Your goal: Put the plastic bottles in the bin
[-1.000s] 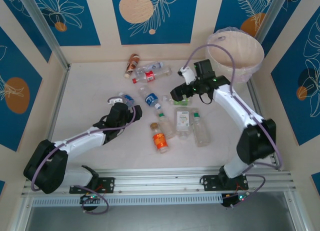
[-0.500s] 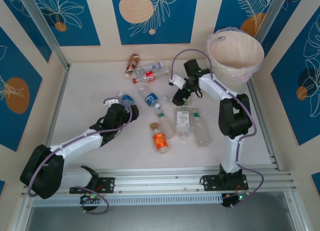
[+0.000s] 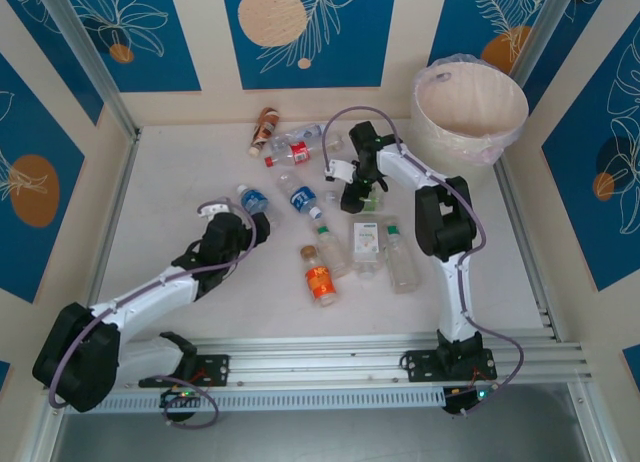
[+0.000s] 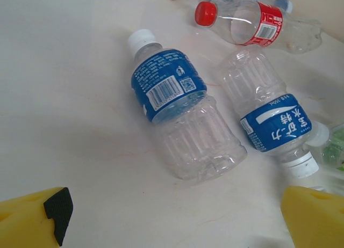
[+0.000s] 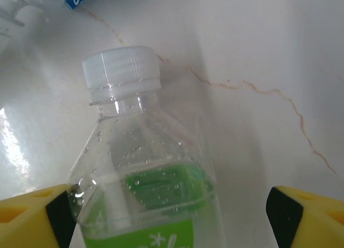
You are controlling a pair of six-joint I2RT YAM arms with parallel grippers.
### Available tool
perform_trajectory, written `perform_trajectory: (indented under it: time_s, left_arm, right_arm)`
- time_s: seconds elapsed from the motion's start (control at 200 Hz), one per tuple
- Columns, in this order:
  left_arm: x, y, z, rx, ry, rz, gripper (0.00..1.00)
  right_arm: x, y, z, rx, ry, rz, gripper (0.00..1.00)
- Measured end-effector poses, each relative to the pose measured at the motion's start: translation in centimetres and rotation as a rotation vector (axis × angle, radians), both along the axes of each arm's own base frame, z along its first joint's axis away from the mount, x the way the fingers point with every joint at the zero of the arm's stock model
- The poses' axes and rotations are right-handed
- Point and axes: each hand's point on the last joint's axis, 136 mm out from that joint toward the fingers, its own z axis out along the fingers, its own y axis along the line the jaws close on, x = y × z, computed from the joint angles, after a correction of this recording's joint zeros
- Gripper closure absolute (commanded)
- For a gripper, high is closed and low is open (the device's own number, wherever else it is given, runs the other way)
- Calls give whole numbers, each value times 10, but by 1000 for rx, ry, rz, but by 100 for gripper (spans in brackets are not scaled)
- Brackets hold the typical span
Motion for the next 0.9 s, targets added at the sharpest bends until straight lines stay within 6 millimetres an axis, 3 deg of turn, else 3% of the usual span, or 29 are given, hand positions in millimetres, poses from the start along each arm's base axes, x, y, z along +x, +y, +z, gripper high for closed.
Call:
perform_trajectory:
  time_s: [0.13, 0.35, 0.72, 0.9]
  left_arm:
    - [-1, 6, -4, -12, 6, 26, 0]
    - [0, 10, -4, -27, 8, 48, 0]
    - [1, 12, -7, -37, 18, 64, 0]
    - [2, 11, -9, -45, 24, 59, 0]
  right_arm:
    - [-1, 1, -11, -12, 15, 21, 13]
    - [-1, 2, -29, -20, 42, 45, 34]
    - [12, 8, -23, 6, -27, 72, 55]
    - [9, 8, -2, 63, -87, 73, 70]
